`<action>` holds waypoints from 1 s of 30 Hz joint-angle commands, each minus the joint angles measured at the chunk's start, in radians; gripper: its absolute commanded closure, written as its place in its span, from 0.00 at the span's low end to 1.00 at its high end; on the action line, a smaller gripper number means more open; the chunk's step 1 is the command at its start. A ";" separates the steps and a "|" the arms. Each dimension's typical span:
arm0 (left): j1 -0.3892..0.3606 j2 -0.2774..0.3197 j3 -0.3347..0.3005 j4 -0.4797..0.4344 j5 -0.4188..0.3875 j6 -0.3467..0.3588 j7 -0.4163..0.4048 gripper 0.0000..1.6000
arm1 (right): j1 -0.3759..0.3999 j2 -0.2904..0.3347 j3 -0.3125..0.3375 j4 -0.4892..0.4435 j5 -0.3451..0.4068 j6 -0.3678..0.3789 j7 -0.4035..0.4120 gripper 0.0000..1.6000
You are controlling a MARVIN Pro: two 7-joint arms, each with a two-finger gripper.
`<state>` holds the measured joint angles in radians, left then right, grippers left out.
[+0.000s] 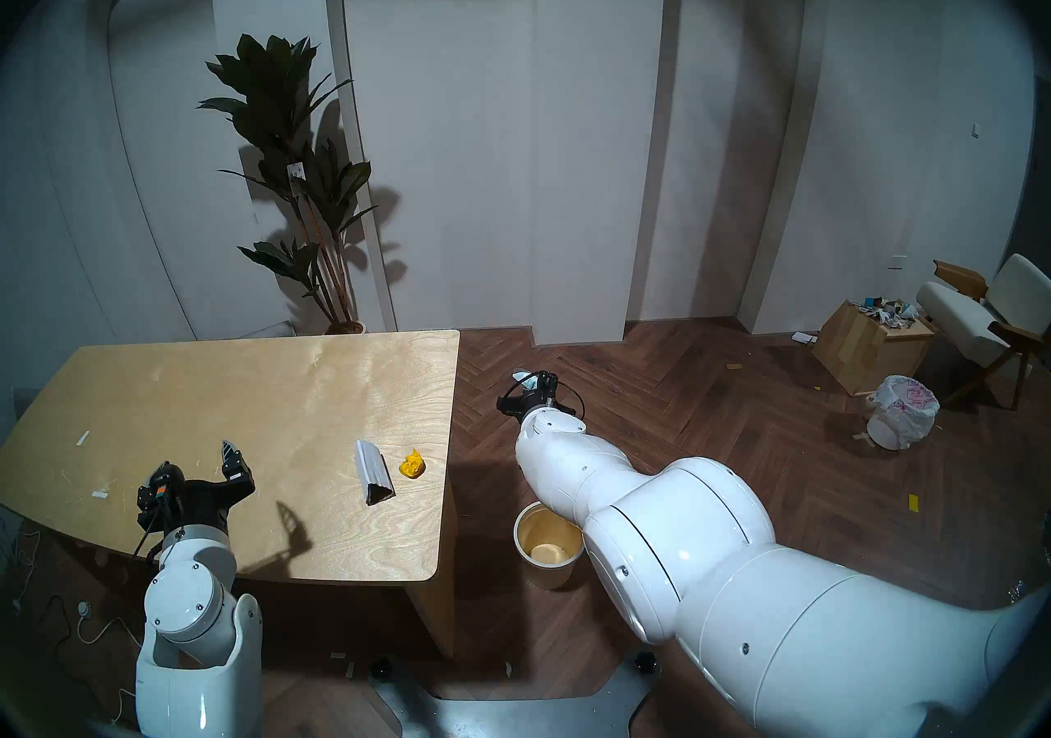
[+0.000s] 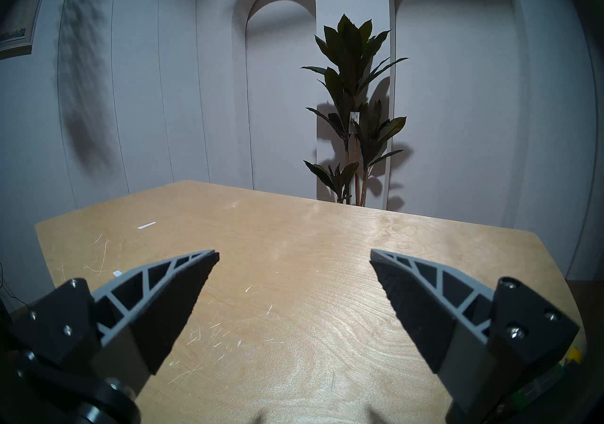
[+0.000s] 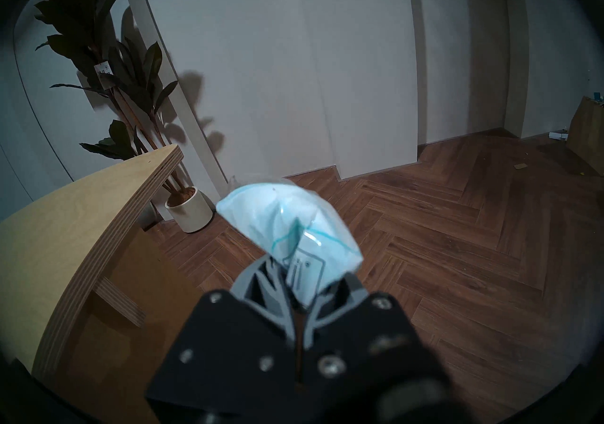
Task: Put the trash into the trash bin on the ground
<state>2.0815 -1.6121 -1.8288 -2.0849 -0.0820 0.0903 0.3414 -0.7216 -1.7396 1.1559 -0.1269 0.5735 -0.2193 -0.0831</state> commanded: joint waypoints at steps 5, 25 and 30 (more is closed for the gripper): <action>-0.005 0.002 -0.002 -0.018 0.000 -0.005 0.000 0.00 | 0.012 0.005 -0.007 -0.006 -0.010 -0.021 -0.019 1.00; -0.006 0.003 -0.002 -0.017 0.000 -0.005 0.000 0.00 | -0.002 0.003 -0.027 -0.006 -0.033 -0.059 -0.065 1.00; -0.006 0.003 -0.002 -0.017 0.000 -0.005 0.000 0.00 | -0.004 0.004 -0.030 -0.006 -0.037 -0.065 -0.072 1.00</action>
<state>2.0802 -1.6110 -1.8283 -2.0839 -0.0818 0.0903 0.3417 -0.7346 -1.7365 1.1267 -0.1192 0.5385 -0.2620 -0.1546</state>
